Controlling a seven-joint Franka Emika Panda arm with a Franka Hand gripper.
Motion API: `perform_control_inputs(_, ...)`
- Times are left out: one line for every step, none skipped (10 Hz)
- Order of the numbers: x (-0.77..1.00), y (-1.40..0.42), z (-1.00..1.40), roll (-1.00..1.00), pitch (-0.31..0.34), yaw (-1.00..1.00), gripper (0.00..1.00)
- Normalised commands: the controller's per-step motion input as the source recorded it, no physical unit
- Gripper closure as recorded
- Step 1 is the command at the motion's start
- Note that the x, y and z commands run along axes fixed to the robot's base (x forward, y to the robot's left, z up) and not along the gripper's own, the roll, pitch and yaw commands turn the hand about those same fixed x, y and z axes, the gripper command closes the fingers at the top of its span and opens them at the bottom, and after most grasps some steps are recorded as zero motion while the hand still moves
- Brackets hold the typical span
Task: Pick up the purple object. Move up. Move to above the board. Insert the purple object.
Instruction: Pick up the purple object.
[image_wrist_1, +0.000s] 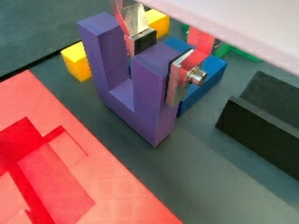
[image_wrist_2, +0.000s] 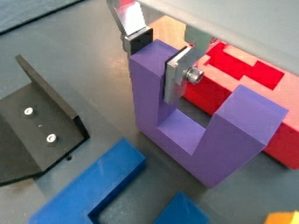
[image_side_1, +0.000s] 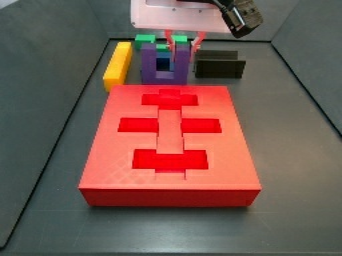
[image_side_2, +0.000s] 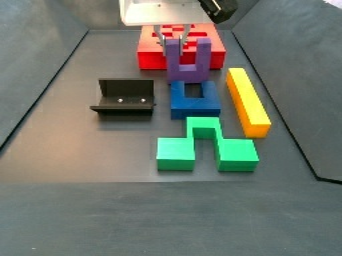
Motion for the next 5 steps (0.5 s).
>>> perform_control_inputs(0.00,0.00,0.00,0.00,0.000,0.00,1.00)
perform_control_inputs(0.00,0.00,0.00,0.00,0.000,0.00,1.00)
perform_control_inputs(0.00,0.00,0.00,0.00,0.000,0.00,1.00)
perform_control_inputs(0.00,0.00,0.00,0.00,0.000,0.00,1.00)
perform_control_inputs(0.00,0.00,0.00,0.00,0.000,0.00,1.00)
